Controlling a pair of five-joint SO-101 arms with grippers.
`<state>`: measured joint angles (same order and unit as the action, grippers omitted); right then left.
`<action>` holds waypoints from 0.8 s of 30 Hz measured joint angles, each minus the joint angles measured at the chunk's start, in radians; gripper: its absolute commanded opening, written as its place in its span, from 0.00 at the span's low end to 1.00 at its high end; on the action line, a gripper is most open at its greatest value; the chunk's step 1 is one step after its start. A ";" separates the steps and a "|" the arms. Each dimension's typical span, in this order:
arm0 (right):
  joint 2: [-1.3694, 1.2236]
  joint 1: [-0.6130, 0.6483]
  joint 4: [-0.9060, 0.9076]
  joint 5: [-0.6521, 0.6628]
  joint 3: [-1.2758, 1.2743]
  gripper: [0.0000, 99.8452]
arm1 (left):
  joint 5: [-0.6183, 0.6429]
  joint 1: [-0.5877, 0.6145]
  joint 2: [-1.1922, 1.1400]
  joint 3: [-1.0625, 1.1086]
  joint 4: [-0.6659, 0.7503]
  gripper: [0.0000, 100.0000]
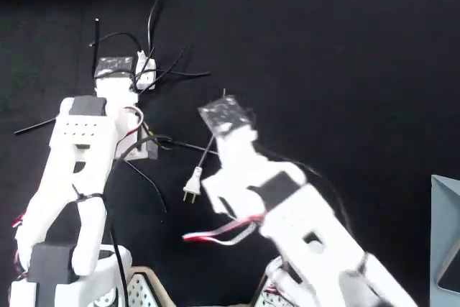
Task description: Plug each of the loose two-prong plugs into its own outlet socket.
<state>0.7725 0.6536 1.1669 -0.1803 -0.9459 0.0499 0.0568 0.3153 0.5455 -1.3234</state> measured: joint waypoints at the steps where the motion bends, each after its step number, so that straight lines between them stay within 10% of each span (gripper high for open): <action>1: -0.052 0.011 -0.020 -0.018 0.015 0.09 | 0.000 0.008 0.000 0.018 0.018 0.25; 24: -0.793 0.061 -0.279 -0.198 0.319 0.09 | -0.003 0.146 0.295 0.215 0.101 0.25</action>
<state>-0.0207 0.7150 0.8876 -0.3782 -0.6268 0.0468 0.2025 0.6099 0.7603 -1.2221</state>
